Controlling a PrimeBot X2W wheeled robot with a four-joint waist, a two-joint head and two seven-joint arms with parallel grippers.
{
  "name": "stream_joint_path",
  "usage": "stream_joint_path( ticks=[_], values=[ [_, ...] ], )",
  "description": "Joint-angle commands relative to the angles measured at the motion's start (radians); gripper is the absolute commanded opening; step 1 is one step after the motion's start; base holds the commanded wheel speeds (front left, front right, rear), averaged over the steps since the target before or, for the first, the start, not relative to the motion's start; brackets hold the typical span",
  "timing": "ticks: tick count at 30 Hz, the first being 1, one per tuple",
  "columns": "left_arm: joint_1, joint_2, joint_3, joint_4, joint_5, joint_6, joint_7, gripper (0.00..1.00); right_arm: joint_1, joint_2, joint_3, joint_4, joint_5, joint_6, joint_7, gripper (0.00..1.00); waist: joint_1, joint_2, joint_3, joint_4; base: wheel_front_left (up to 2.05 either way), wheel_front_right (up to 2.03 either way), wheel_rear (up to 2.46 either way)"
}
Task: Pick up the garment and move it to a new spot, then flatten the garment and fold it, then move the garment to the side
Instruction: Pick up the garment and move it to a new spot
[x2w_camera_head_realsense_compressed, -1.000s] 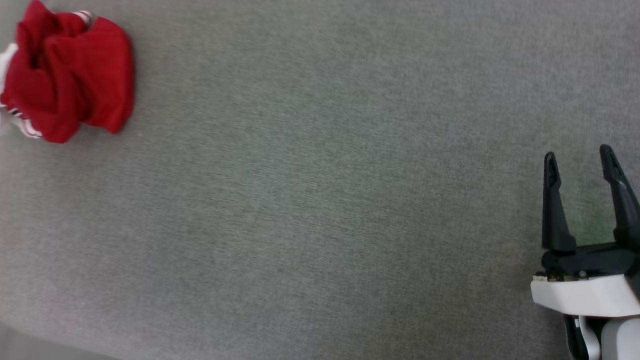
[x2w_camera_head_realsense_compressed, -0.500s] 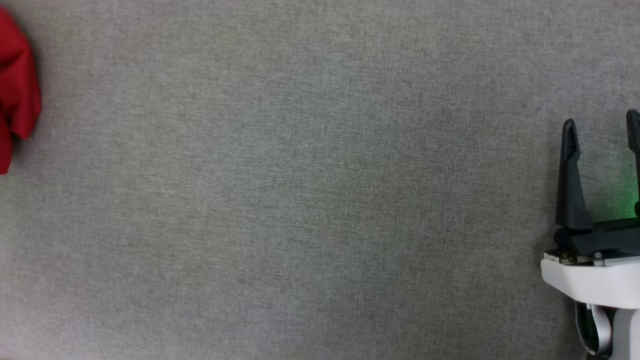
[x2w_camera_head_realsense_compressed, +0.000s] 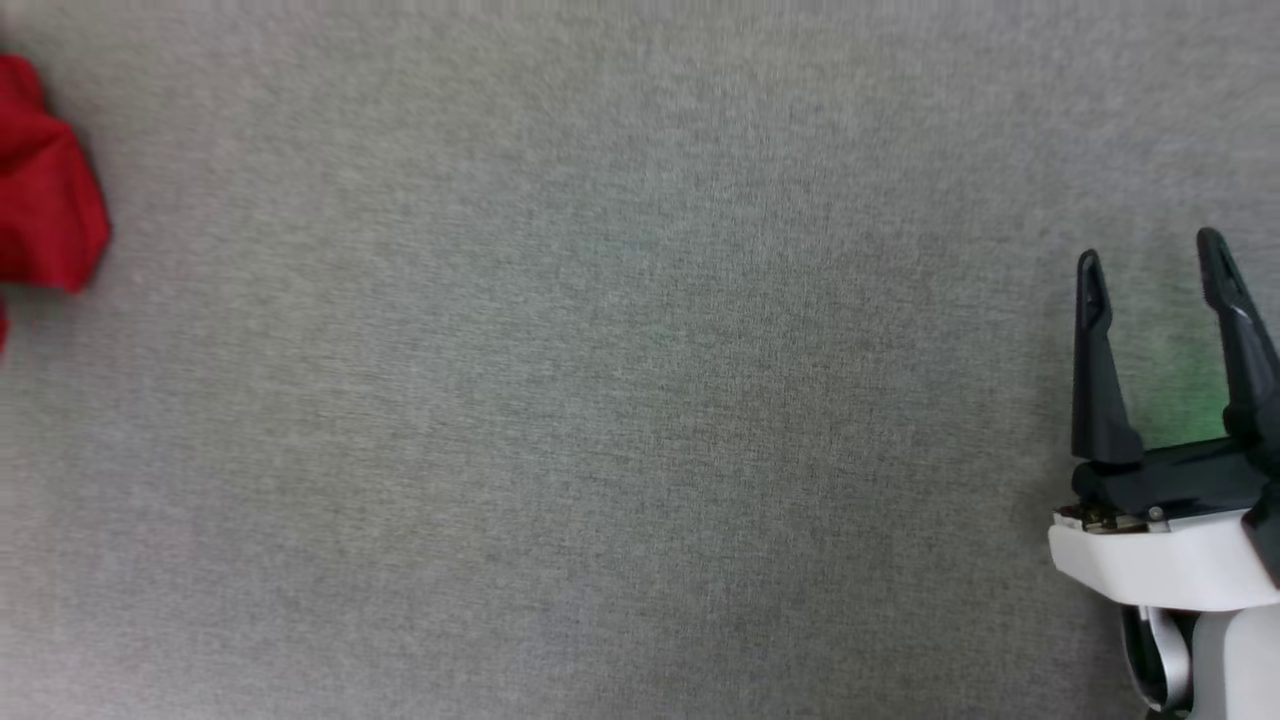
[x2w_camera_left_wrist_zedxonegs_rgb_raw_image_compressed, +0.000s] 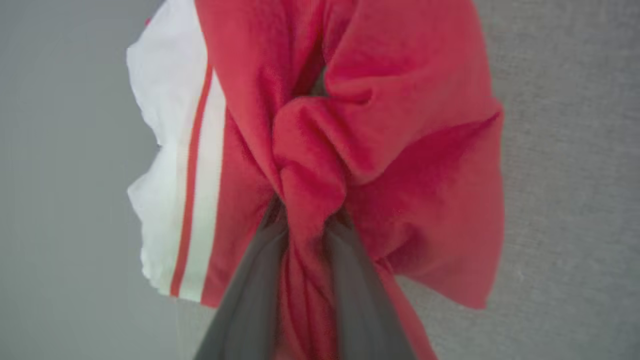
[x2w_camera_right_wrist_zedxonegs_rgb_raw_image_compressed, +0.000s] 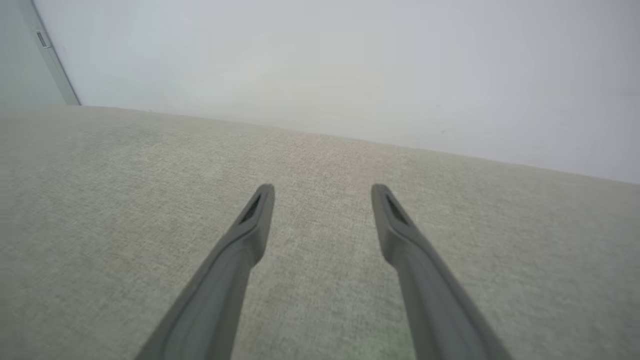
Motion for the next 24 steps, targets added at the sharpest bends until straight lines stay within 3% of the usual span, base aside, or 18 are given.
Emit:
stream_joint_path(
  ticks=[1,8,13,17,24],
  values=[
    [-0.013,0.026,-0.019,-0.018,0.004,0.001,-0.017,0.00,0.017,0.001,0.007,0.011,0.015,-0.001,-0.002,1.00,-0.0001,-0.0001,-0.068,0.001,0.00,0.00,0.00],
    [-0.054,0.099,-0.135,-0.155,-0.004,0.001,-0.037,0.00,0.061,0.001,0.028,0.054,0.055,-0.001,-0.002,1.00,-0.0001,-0.0001,-0.225,-0.006,0.00,0.00,0.00],
    [-0.122,0.116,-0.239,-0.278,-0.003,0.001,-0.020,0.00,0.096,0.001,0.041,0.081,0.081,-0.001,-0.002,1.00,-0.0001,-0.0001,-0.315,-0.020,0.00,0.00,0.00],
    [-0.171,0.103,-0.300,-0.336,-0.002,0.001,-0.013,0.00,0.113,0.001,0.046,0.093,0.093,-0.001,-0.002,1.00,-0.0001,-0.0001,-0.358,-0.042,0.00,0.00,0.00],
    [-0.311,-0.001,-0.476,-0.459,-0.013,0.001,0.002,0.00,0.152,0.001,0.062,0.121,0.133,-0.001,-0.002,1.00,-0.0001,-0.0001,-0.445,-0.162,0.00,0.00,0.00]
  ],
)
